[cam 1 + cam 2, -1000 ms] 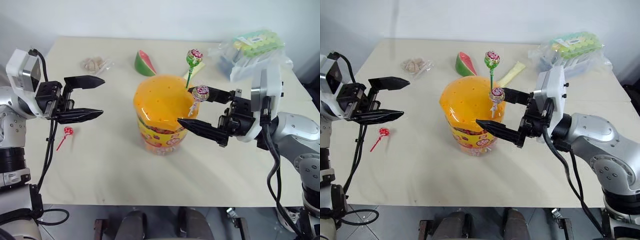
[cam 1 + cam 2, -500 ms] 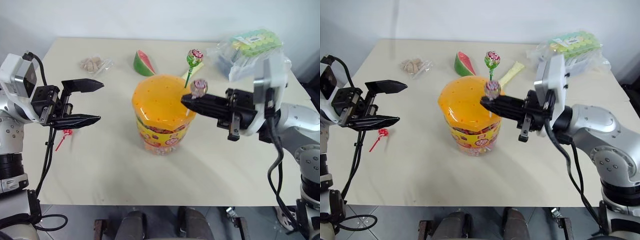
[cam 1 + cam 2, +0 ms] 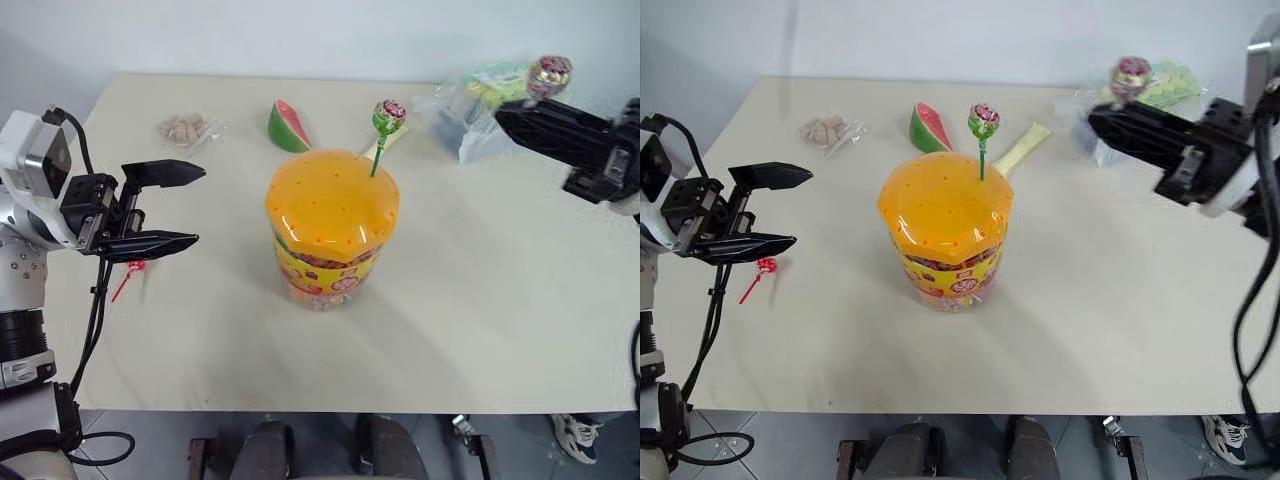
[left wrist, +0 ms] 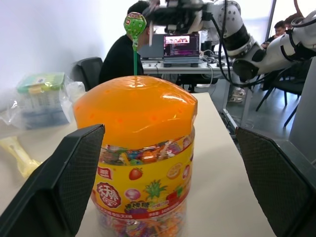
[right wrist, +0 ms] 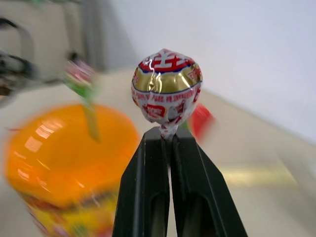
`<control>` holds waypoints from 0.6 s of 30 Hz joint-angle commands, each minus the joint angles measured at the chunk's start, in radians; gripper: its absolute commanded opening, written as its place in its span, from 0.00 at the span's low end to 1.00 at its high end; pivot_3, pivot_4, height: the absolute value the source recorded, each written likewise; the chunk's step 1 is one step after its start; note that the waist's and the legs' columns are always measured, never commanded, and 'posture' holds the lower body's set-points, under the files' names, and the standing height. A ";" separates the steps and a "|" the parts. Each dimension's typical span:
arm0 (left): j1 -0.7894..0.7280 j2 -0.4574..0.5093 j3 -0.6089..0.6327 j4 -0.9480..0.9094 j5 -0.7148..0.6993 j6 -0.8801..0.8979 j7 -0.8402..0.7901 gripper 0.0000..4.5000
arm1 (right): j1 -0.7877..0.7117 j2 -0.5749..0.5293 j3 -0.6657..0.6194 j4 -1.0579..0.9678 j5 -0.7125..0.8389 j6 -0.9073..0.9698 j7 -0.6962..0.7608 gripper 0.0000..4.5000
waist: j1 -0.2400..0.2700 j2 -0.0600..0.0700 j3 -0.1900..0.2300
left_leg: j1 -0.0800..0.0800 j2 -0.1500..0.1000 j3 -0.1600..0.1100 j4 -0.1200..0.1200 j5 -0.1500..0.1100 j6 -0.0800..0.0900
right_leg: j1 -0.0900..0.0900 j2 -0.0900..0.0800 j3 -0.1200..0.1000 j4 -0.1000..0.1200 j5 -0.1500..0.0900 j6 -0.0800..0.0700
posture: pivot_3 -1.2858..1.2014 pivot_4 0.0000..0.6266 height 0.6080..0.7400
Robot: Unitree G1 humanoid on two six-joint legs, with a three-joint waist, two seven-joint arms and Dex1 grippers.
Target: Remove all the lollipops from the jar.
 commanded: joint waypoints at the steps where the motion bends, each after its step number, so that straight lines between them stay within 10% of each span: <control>1: 0.018 0.015 0.026 -0.053 -0.041 0.013 -0.032 1.00 | 0.097 -0.091 0.031 0.057 -0.094 0.097 0.024 0.01 | -0.001 0.000 0.000 | 0.000 0.000 0.000 0.000 0.000 0.000 | 0.000 0.000 0.000 0.000 0.000 0.000 | 0.52 0.24 1.00; 18: 0.173 0.015 0.081 -0.192 -0.103 0.053 0.031 1.00 | -0.048 0.104 0.459 0.559 -0.562 0.238 -0.119 0.01 | -0.024 0.004 0.002 | -0.004 0.002 0.006 0.001 -0.001 -0.002 | -0.010 0.003 0.007 0.003 0.000 -0.001 | 0.52 0.24 1.00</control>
